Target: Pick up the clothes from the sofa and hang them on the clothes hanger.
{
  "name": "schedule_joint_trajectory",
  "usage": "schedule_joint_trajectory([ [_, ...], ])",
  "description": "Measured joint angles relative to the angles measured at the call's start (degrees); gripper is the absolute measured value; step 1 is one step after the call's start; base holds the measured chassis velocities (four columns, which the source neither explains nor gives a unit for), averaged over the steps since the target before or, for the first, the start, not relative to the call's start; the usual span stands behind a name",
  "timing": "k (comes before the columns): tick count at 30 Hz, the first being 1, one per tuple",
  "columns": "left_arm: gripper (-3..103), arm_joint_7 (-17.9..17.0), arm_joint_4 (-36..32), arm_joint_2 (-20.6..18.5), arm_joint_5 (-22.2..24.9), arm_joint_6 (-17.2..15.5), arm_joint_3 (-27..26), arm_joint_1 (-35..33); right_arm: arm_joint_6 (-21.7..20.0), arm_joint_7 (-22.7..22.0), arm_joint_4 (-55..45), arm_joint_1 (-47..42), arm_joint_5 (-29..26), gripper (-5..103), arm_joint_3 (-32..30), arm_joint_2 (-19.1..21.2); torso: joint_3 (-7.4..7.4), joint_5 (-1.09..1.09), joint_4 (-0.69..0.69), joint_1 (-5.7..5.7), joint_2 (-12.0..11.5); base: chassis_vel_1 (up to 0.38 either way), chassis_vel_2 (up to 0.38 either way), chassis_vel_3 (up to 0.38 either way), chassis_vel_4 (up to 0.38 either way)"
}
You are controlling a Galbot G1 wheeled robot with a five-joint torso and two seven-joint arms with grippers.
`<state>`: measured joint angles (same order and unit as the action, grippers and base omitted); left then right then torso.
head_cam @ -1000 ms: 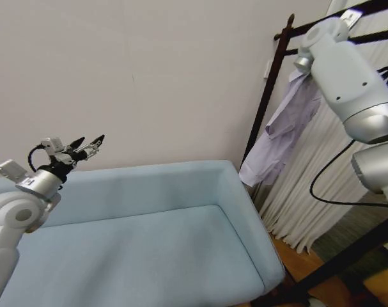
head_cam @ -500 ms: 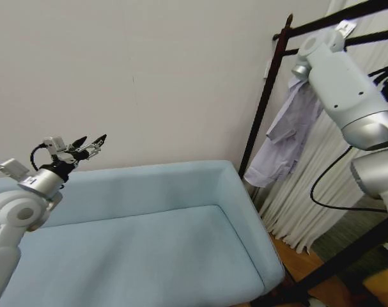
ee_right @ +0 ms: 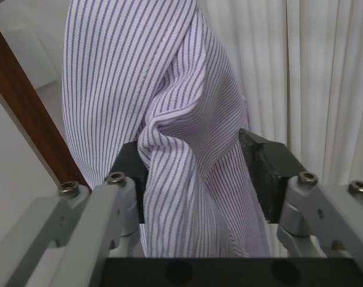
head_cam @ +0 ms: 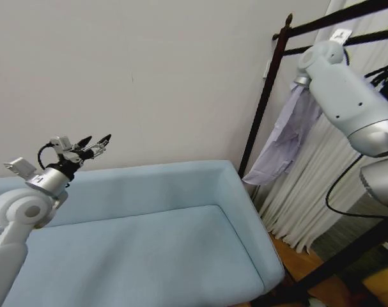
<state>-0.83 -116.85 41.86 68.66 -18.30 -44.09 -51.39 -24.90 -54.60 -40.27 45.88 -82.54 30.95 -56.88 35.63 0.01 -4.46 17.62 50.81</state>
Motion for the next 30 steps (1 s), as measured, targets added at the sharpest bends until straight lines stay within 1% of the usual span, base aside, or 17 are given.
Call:
schedule_joint_trajectory([
  [2,100,0.0,0.0,0.2,-0.1,0.0,0.1,0.0,0.0,-0.1,-0.8,-0.2,0.0,46,0.2,0.4,0.00,-0.02,0.00,0.00,0.0,0.000,0.000,0.000,0.000],
  [7,100,0.0,0.0,0.8,-0.7,0.0,-0.1,-0.7,-0.1,-0.9,-4.9,-1.8,0.4,74,0.9,2.1,0.00,-0.01,0.00,0.00,0.0,0.000,0.000,0.000,0.000],
  [9,100,0.0,0.0,0.9,-0.8,0.0,-0.3,-0.9,-0.1,-0.9,-5.4,-2.0,0.6,74,1.0,2.4,0.00,-0.01,0.00,0.00,0.0,0.000,0.000,0.000,0.000],
  [13,100,0.3,-0.2,1.3,-1.0,0.0,-1.4,-2.2,-0.3,-1.5,-9.5,-2.9,0.6,95,1.3,3.6,0.00,0.00,0.00,0.00,0.0,0.000,0.000,0.000,0.000],
  [15,100,0.3,-0.3,1.4,-1.1,0.0,-1.5,-2.5,-0.5,-1.7,-10.6,-3.1,0.3,95,1.4,3.9,0.00,-0.01,0.00,0.00,0.0,0.000,0.000,0.000,0.000],
  [16,100,0.3,-0.3,1.6,-1.2,0.0,-1.7,-2.7,-0.6,-1.9,-11.7,-3.3,0.1,98,1.4,4.2,0.00,-0.01,0.00,0.00,0.0,0.000,0.000,0.000,0.000],
  [18,100,0.4,-0.5,2.1,-1.5,0.1,-2.1,-3.5,-0.7,-2.6,-14.7,-3.8,-0.8,100,1.5,4.8,0.00,-0.01,0.00,0.00,0.0,0.000,0.000,0.000,0.000],
  [24,100,0.4,-1.0,2.6,-1.7,0.2,-2.8,-4.4,-1.0,-3.1,-20.1,-4.7,-1.8,100,1.8,5.9,0.00,-0.01,0.01,0.00,0.0,0.000,0.000,0.000,0.000],
  [27,100,0.4,-1.5,2.8,-1.8,0.2,-3.7,-5.6,-1.3,-3.7,-25.7,-5.2,-2.0,100,2.5,7.5,0.00,-0.01,0.00,0.00,0.0,0.000,0.000,0.000,0.000],
  [30,100,0.4,-1.8,2.9,-1.8,0.2,-4.1,-6.1,-1.4,-4.1,-28.4,-5.4,-2.2,100,2.7,8.3,0.00,-0.01,0.00,0.00,0.0,0.000,0.000,0.000,0.000],
])
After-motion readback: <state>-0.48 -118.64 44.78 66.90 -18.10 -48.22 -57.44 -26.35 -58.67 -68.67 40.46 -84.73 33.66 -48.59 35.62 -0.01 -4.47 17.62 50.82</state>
